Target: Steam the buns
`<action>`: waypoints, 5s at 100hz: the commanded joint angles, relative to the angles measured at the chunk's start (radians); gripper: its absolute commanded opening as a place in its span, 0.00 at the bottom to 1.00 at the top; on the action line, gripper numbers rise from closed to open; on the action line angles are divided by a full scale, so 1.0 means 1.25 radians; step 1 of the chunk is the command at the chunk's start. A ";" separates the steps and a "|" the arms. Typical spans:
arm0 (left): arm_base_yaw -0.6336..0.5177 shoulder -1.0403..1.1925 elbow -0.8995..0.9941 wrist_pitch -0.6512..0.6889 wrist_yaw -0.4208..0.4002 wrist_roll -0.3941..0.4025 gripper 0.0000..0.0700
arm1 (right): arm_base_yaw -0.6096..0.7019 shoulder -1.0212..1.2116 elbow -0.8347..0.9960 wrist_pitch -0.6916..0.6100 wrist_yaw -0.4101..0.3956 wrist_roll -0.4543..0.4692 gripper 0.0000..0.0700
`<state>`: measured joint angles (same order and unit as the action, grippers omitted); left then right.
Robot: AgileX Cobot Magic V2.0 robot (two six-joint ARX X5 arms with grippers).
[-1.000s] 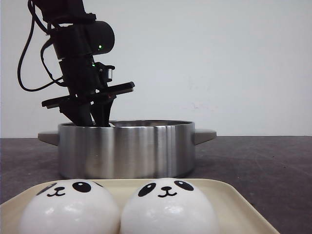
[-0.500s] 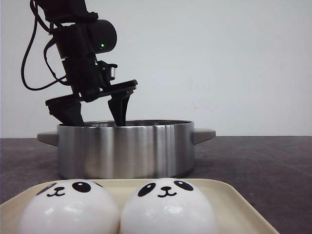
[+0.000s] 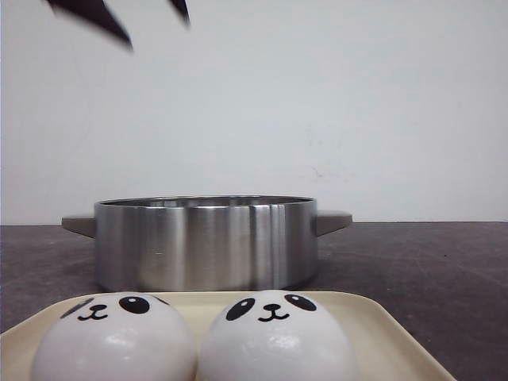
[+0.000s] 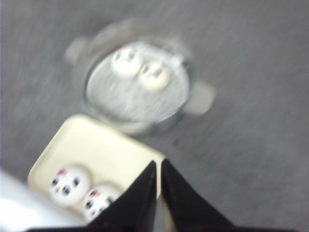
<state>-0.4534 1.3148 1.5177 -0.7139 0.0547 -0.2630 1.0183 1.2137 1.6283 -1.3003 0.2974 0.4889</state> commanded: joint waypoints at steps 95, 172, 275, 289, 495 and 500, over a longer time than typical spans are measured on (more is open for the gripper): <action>-0.005 -0.440 0.010 -0.231 -0.020 -0.009 0.74 | 0.096 0.083 -0.555 0.467 -0.273 0.321 0.72; -0.005 -0.441 0.010 -0.235 -0.020 -0.008 0.74 | 0.094 0.304 -0.555 0.519 -0.270 0.292 0.00; -0.005 -0.440 0.010 -0.229 -0.023 -0.008 0.74 | -0.066 0.231 -0.115 0.362 -0.117 -0.071 0.01; -0.005 -0.440 0.010 -0.230 -0.026 -0.007 0.74 | -0.155 0.328 -0.114 0.396 -0.196 -0.111 0.01; -0.084 -0.418 -0.389 -0.262 0.146 -0.165 0.74 | -0.088 0.062 0.075 0.466 -0.165 -0.179 0.00; -0.110 -0.401 -0.422 -0.250 0.146 -0.173 0.75 | -0.060 0.019 0.075 0.453 -0.123 -0.190 0.00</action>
<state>-0.5549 0.7868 1.0218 -1.0492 0.2325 -0.4473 0.9047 1.2705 1.7115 -0.7158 0.0803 0.2836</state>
